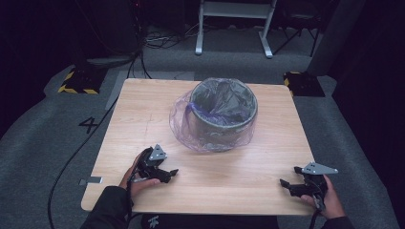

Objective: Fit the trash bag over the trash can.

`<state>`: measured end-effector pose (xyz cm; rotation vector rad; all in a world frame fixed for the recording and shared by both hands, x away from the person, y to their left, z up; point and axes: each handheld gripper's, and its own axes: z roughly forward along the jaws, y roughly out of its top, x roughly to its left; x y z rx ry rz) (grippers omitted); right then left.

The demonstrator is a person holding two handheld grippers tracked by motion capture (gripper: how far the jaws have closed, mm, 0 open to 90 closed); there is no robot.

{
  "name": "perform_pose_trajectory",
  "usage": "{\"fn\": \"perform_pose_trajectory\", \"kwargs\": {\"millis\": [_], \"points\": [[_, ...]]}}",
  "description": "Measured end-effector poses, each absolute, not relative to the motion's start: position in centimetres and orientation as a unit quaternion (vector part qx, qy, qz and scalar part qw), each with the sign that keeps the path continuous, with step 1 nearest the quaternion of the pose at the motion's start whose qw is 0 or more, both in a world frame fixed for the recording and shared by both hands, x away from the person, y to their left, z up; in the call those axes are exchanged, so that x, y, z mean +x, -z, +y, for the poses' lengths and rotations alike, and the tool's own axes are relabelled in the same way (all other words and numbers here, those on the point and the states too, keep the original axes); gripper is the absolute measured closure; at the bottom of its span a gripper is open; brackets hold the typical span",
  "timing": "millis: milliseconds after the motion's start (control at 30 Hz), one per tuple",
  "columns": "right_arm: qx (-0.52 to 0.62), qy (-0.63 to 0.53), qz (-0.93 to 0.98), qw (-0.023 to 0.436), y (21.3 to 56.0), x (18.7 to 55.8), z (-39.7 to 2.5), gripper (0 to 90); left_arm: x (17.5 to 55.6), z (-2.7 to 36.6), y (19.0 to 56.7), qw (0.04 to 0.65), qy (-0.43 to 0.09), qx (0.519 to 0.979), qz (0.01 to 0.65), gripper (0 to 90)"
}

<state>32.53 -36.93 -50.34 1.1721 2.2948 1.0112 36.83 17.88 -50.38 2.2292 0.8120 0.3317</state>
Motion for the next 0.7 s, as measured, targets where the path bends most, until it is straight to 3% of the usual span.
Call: {"fn": "perform_pose_trajectory", "kwargs": {"millis": [700], "points": [[0.441,-0.354,0.801,0.197,50.36,32.32,-38.00,15.1,36.96,17.83,50.36,0.363,-0.127,0.869,0.311,14.3]]}}
